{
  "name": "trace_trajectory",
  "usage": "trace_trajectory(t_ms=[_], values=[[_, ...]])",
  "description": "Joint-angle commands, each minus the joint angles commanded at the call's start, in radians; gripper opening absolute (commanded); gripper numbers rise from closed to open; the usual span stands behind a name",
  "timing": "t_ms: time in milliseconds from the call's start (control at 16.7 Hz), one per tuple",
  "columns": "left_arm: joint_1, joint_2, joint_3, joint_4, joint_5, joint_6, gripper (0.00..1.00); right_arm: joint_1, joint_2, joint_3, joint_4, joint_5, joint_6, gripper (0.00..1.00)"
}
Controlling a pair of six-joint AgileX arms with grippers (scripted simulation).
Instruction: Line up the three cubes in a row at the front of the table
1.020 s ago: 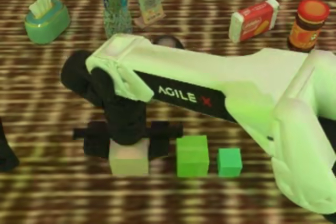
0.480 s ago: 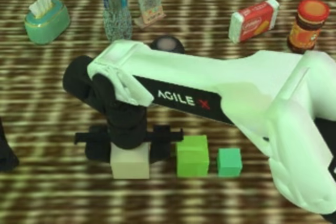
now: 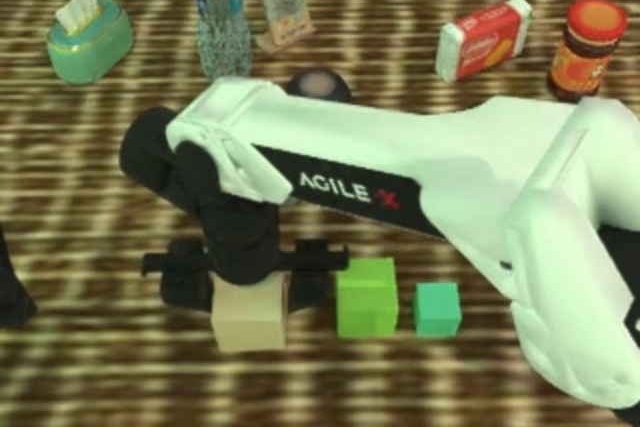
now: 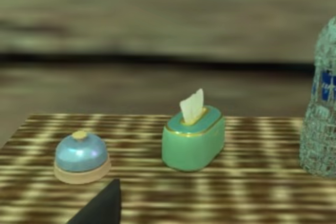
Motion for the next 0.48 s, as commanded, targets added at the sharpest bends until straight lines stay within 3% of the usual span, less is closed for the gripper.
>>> trace_trajectory(t_ms=[120,480], values=[[0.000,0.000,0.000,0.000,0.000,0.000,1.00,0.000,0.000,0.000,0.000,0.000,0.000,1.00],[0.000,0.000,0.000,0.000,0.000,0.000,1.00,0.000,0.000,0.000,0.000,0.000,0.000,1.00]])
